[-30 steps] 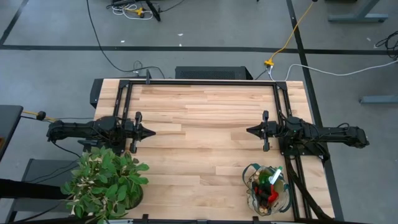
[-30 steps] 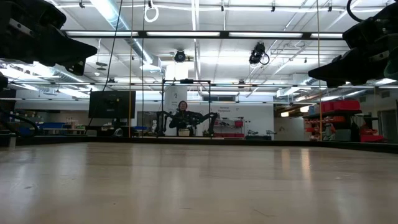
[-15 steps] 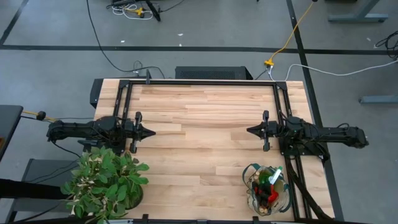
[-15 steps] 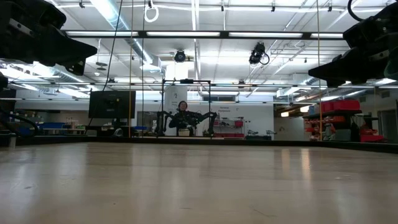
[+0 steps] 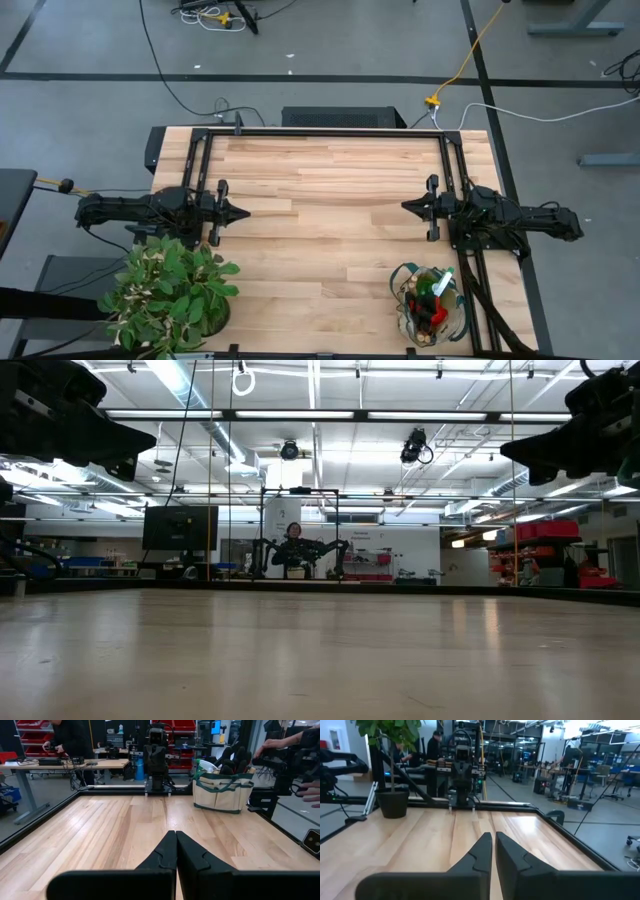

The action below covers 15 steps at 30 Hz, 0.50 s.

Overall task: Pick & Place Garden tools in Gardening bag
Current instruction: Return to Home Position

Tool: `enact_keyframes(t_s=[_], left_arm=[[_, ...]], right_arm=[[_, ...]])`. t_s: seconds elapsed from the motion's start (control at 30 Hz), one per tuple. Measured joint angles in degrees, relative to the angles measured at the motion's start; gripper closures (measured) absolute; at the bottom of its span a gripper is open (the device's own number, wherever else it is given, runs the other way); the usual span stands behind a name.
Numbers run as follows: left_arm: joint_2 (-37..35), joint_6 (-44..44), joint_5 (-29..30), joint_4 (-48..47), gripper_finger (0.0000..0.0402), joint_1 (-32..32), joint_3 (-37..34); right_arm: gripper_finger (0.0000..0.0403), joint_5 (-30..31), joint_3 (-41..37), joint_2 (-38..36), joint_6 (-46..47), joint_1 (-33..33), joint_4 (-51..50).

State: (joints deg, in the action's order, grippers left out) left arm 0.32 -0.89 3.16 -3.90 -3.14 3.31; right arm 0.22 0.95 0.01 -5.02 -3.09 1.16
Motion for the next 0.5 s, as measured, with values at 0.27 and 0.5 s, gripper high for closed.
enact_keyframes(t_s=[0.27,0.5], left_arm=[[0.0,0.0,0.0,0.0,0.0399,0.0,0.0],[0.0,0.0,0.0,0.0,0.0399,0.0,0.0]], right_arm=[[0.0378,0.0,0.0,0.0,0.0,3.4,0.1],[0.0378,-0.2,0.0,0.0,-0.1,6.6,-0.9]])
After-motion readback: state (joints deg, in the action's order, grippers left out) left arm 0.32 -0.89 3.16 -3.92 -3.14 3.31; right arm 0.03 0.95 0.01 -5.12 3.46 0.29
